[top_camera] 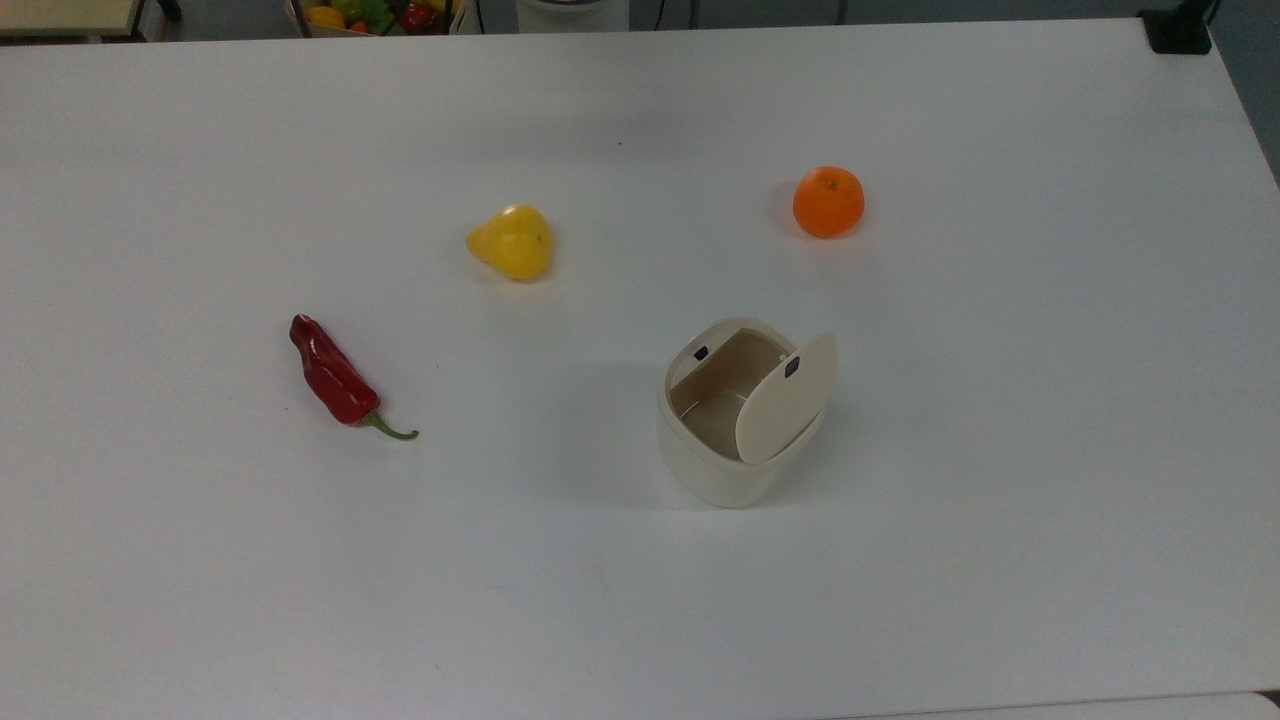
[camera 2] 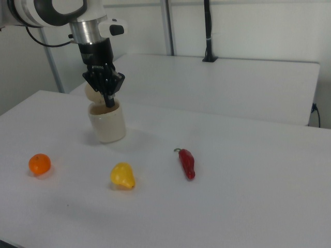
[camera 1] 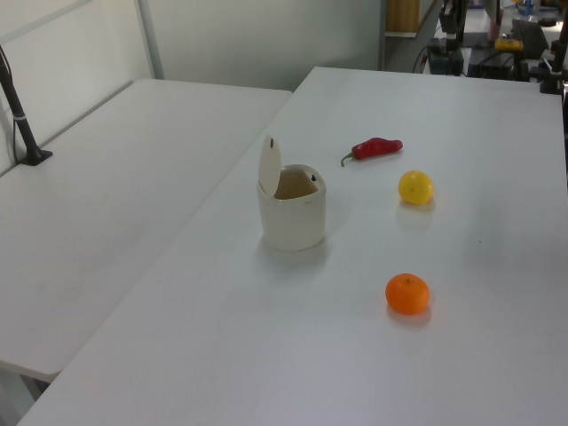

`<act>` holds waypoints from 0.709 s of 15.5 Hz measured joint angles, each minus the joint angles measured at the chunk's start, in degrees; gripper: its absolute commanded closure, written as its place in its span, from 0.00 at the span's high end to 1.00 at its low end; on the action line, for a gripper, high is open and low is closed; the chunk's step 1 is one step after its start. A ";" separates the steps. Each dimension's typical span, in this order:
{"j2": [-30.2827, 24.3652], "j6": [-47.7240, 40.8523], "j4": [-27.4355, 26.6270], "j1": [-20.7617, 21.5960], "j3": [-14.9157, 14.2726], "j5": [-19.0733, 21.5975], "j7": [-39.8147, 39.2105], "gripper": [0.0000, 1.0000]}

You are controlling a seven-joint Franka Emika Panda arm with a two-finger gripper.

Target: Close garbage bin

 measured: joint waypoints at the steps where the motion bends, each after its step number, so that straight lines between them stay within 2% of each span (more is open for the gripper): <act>1: 0.02 0.00 0.00 0.00 0.00 0.00 0.00 0.00; 4: 0.42 1.28 0.00 0.01 0.04 0.03 -0.02 0.00; 8: 2.57 7.74 0.11 0.45 0.74 0.21 -0.03 0.00; 11: 5.58 18.07 0.18 2.88 1.24 0.87 -0.03 0.00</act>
